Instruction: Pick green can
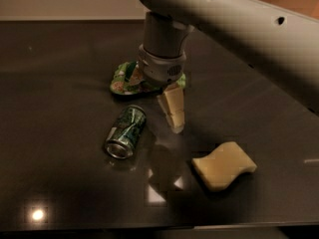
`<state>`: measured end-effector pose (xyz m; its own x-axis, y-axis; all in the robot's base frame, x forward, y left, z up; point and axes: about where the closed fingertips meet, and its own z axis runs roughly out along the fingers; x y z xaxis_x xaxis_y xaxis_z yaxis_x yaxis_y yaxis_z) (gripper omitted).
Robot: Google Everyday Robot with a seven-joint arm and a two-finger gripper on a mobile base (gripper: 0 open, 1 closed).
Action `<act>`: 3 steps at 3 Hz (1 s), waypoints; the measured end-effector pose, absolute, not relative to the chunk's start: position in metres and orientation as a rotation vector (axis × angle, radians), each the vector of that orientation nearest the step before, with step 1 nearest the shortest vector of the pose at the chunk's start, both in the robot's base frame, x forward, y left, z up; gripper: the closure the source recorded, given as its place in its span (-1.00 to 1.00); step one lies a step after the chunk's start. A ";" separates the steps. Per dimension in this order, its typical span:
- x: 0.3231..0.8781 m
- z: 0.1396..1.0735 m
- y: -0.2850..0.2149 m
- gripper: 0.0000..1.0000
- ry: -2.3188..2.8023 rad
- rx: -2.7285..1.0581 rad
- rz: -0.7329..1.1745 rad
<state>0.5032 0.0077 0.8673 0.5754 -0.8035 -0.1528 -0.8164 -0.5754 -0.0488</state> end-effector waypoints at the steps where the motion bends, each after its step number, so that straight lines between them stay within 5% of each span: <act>1: 0.492 0.866 0.028 -1.00 1.249 -2.738 0.225; 3: 0.463 0.854 0.058 -1.00 0.932 -2.881 0.336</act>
Offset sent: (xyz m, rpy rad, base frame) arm -0.0510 0.0489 -0.0144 0.0307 0.1297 0.3667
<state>0.4628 0.0585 0.8537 0.7888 -0.5669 -0.2375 -0.5879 -0.8086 -0.0225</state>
